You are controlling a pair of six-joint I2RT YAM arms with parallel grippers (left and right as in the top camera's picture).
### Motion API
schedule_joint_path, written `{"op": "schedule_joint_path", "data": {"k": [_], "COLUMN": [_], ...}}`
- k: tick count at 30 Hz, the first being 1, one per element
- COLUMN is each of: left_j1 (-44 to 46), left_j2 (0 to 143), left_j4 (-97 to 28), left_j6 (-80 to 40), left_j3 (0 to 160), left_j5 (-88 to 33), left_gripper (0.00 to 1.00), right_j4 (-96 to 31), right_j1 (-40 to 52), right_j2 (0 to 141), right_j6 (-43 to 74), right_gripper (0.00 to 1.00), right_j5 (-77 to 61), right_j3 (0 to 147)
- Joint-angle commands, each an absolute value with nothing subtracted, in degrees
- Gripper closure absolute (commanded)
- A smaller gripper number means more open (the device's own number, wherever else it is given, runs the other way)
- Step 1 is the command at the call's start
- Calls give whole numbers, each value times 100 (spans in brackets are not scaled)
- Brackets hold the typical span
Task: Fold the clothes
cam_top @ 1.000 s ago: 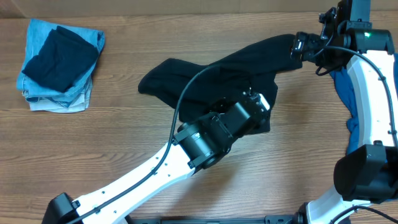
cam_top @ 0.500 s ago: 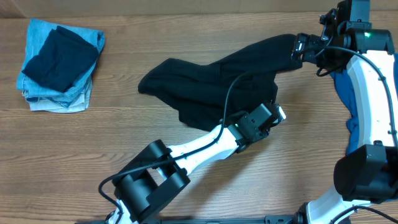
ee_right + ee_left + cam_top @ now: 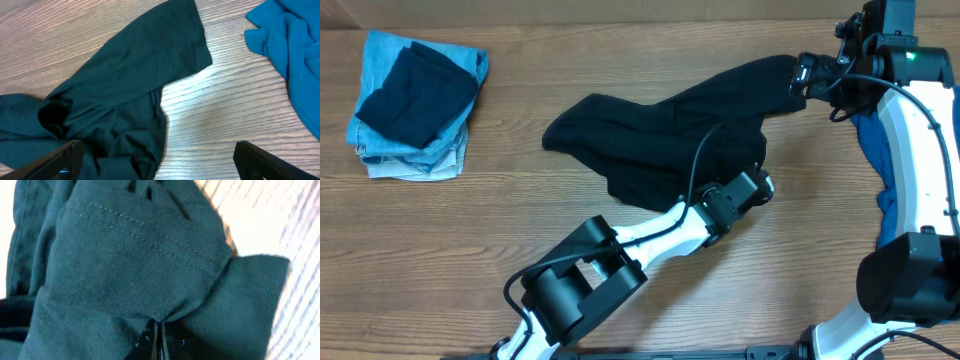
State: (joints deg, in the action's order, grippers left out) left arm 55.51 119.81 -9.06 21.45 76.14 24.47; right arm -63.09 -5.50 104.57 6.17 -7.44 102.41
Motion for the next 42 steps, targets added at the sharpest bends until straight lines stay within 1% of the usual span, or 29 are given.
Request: {"op": "schedule_joint_path", "data": {"k": [1,4,6,9,13,20,22,26,28,31,32,33,36,40,42], "left_j1": [5765,5872,5892,5889,5883,5754,5739,5734,5734,5640,5524,5387,5019,4541,4329], "left_j2": [11393,10847,10385,9791,9161,7942,7795,7797,7760,7540,7432,7384,7384,7400,7452], "left_j4": [-1114,-1527,-1857,-2676,-3503,-3612,-3715,-4545,-4731,-4611,-4383,-4158,-3614,-3002,-2676], "left_j6": [2165,2051,1719,1352,655,593,589,45,-270,-388,-384,-340,-204,163,285], "left_j3": [7719,7719,7719,7719,7719,7721,7721,7721,7723,7793,7837,7881,7894,7894,7894], "left_j5": [2762,2762,2665,2311,2294,2305,2285,2311,2311,2661,2860,2895,2880,2486,2405], "left_gripper": [96,96,96,96,96,96,96,96,96,96,96,96,96,96,96], "right_j4": [-6292,-6296,-6296,-6318,-6318,-6366,-6381,-6490,-6565,-6796,-6963,-7131,-7640,-7909,-8062], "right_j1": [-550,-550,-550,-550,-550,-550,-550,-550,-550,-550,-550,-550,-550,-548,-523], "right_j2": [10396,10396,10396,10396,10396,10396,10396,10396,10396,10396,10396,10396,10396,10396,10396], "right_j6": [596,596,596,596,596,596,596,563,554,556,558,563,602,598,600], "right_gripper": [0,0,0,0,0,0,0,0,0,18,28,32,33,34,33], "right_j5": [-707,-705,-705,-705,-552,-556,-556,-554,-556,-561,-563,-563,-633,-1153,-1280], "right_j3": [10232,10235,10232,10232,10232,10232,10232,10232,10235,10232,10235,10235,10235,10235,10232]}}
